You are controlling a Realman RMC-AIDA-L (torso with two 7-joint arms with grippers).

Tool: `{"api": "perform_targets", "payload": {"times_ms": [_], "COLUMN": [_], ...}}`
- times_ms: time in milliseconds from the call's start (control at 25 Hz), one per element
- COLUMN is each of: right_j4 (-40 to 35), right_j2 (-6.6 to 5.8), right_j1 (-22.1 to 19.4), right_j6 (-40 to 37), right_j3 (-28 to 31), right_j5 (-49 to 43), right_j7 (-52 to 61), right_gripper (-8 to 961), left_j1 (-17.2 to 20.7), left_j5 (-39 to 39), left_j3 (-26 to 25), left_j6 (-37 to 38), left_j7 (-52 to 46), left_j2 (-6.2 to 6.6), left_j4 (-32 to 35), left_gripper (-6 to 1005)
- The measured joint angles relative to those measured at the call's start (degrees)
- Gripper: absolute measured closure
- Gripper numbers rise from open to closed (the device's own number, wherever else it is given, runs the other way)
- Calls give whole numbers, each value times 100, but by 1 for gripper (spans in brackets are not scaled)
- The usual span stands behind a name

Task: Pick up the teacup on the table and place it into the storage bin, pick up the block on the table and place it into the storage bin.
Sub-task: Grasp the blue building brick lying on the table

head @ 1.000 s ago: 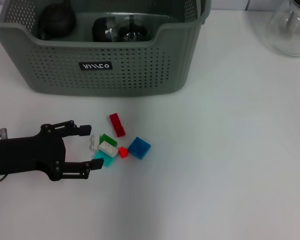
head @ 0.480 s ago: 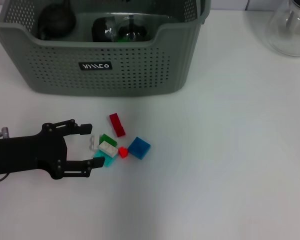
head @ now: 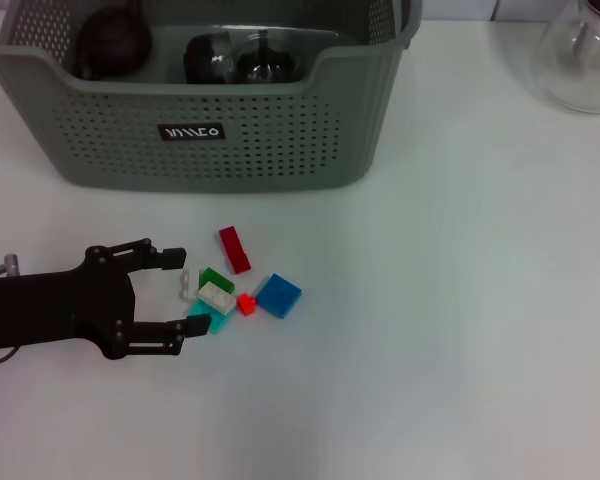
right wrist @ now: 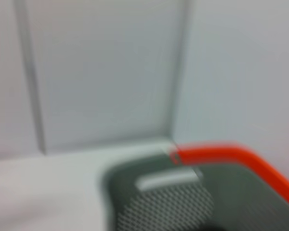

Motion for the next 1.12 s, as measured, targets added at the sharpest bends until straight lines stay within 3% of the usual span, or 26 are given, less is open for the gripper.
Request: {"api": "perform_targets", "payload": {"times_ms": [160,280,520,800,960,1120], "right_j4": [-1143,-1590,-1402,-665,89,998], "right_j2": [-23,-18,0,14,19,48], "right_j1": [-947,-1515,-2037,-1864,-1381,-848], "right_j6": [-796,-1481,-2594,-2218,-1670,-945], "right_j3": [23,-16,-514,-1505,-2022,-2677], "right_j5": [1157,1558,1269,-30,-347,-452], "right_j7": [-296,-394,-291,389,557,624], "right_gripper": [251,239,216,189,173,79], "left_j1": [15,21,0,-8,9,30], "left_j5": [0,0,0,0,-1,8], "left_j3": [-13,-21,-26,-23,-29,-33], "left_j6": [21,21,-2,-35,-39,-93], "left_j7": [0,0,-5,-4,-2,-1], "left_j2": [6,9,23,38,46,46], "left_j4": [0,0,1,1,1,1], "left_gripper": [123,123,123,124,123,123]}}
